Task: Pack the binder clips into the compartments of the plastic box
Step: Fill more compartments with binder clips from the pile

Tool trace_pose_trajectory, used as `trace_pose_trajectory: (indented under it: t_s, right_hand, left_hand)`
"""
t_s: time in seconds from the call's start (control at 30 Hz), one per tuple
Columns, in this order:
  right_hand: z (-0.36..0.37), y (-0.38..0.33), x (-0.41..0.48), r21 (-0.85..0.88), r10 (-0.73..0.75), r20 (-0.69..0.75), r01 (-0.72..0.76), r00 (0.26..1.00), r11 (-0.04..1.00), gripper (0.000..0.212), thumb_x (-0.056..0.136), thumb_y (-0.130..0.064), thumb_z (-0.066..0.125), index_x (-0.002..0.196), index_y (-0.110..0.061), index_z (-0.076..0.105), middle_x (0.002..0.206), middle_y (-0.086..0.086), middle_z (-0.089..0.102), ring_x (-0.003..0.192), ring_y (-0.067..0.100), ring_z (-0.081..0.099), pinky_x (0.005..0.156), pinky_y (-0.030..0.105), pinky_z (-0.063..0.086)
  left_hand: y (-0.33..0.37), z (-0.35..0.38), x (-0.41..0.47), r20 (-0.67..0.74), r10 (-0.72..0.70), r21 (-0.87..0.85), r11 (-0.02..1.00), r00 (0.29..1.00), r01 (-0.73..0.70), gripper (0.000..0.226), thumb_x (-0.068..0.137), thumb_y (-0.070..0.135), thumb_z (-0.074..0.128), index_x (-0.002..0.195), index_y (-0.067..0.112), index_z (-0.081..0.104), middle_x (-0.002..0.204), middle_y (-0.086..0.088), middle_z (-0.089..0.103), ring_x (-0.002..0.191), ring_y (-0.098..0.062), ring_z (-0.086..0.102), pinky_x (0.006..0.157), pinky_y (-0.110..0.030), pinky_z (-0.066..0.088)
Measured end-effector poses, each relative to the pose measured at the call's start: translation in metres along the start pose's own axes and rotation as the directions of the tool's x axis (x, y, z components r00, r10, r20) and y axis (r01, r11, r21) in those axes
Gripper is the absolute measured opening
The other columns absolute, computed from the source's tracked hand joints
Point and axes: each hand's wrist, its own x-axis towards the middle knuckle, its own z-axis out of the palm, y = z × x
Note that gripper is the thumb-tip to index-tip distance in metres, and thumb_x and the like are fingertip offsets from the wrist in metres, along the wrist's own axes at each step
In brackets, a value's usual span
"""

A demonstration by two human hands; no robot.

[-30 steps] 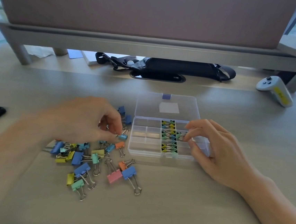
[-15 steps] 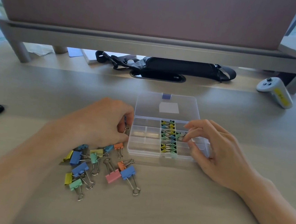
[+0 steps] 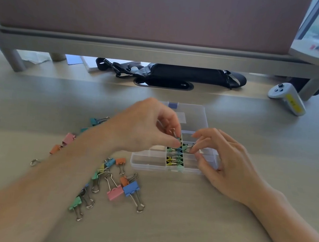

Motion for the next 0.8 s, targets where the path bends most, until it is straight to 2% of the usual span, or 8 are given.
trace_pose_trajectory:
  t_s: [0.1,0.17,0.23,0.4,0.53,0.63,0.7,0.8]
  right_hand:
    - [0.0,0.001,0.0,0.038,0.029,-0.008,-0.029,1.0,0.999,0.038,0.091,-0.023,0.066,0.124,-0.027,0.05,0.1,-0.024,0.068,0.105,0.005,0.065,0.087,0.04,0.056]
    - [0.0,0.001,-0.001,0.075,0.053,-0.025,-0.051,0.998,0.996,0.042,0.09,-0.018,0.072,0.123,-0.027,0.048,0.099,-0.022,0.066,0.102,0.007,0.068,0.083,0.043,0.057]
    - [0.001,0.002,0.0,0.104,0.067,-0.039,-0.062,0.997,0.993,0.042,0.091,-0.019,0.073,0.123,-0.026,0.047,0.096,-0.019,0.067,0.099,0.007,0.069,0.082,0.043,0.058]
    - [0.001,0.003,0.001,0.125,0.078,-0.045,-0.072,0.996,0.99,0.04,0.09,-0.016,0.075,0.121,-0.026,0.052,0.094,-0.016,0.069,0.1,0.005,0.07,0.083,0.038,0.057]
    - [0.001,0.004,0.0,0.152,0.114,-0.053,-0.105,0.992,0.983,0.034,0.088,-0.009,0.08,0.113,-0.021,0.061,0.094,-0.013,0.071,0.099,0.006,0.071,0.083,0.033,0.056]
    - [0.0,0.004,0.001,0.186,0.123,-0.068,-0.108,0.99,0.977,0.027,0.085,-0.006,0.083,0.105,-0.02,0.07,0.097,-0.01,0.074,0.096,0.005,0.073,0.084,0.027,0.057]
    - [-0.002,0.003,0.002,0.201,0.128,-0.093,-0.107,0.987,0.974,0.026,0.082,-0.006,0.086,0.101,-0.021,0.074,0.095,-0.01,0.075,0.093,0.002,0.073,0.085,0.022,0.057]
    - [-0.005,0.004,0.003,0.219,0.152,-0.119,-0.123,0.981,0.968,0.024,0.081,-0.004,0.086,0.098,-0.02,0.079,0.095,-0.014,0.077,0.094,0.003,0.074,0.089,0.022,0.056]
  left_hand:
    - [0.007,0.026,0.01,-0.024,0.019,-0.065,0.998,1.0,-0.021,0.013,0.079,0.019,0.087,0.083,0.023,0.075,0.081,0.004,0.077,0.076,-0.012,0.074,0.082,-0.04,0.061]
    - [0.009,0.037,0.012,-0.046,0.05,-0.075,0.996,0.998,-0.054,0.014,0.081,0.015,0.086,0.085,0.02,0.074,0.079,0.005,0.078,0.073,-0.006,0.074,0.077,-0.028,0.06]
    - [0.01,0.042,0.01,-0.084,0.068,-0.048,0.996,0.994,-0.072,0.015,0.082,0.016,0.085,0.087,0.02,0.071,0.078,0.009,0.078,0.071,0.002,0.072,0.068,-0.01,0.051]
    - [0.006,0.045,0.005,-0.113,0.063,0.032,0.998,0.992,-0.06,0.022,0.085,0.025,0.083,0.093,0.023,0.063,0.081,0.013,0.078,0.077,0.009,0.069,0.071,-0.006,0.046]
    - [0.005,0.046,0.004,-0.091,0.08,0.112,0.991,0.993,-0.07,0.018,0.089,0.026,0.079,0.095,0.024,0.063,0.087,0.013,0.079,0.075,0.013,0.066,0.066,-0.001,0.043]
    - [0.004,0.045,0.004,-0.076,0.126,0.224,0.969,0.989,-0.106,0.014,0.091,0.032,0.076,0.094,0.028,0.063,0.091,0.013,0.079,0.065,0.012,0.062,0.064,-0.01,0.047]
    - [0.002,0.045,0.005,-0.073,0.138,0.258,0.959,0.988,-0.115,0.013,0.092,0.034,0.074,0.094,0.031,0.062,0.091,0.013,0.079,0.063,0.008,0.062,0.068,-0.025,0.054]
    - [0.0,0.046,0.007,-0.07,0.191,0.347,0.925,0.979,-0.156,0.014,0.092,0.036,0.074,0.094,0.032,0.06,0.086,0.011,0.076,0.073,-0.003,0.067,0.069,-0.034,0.057]
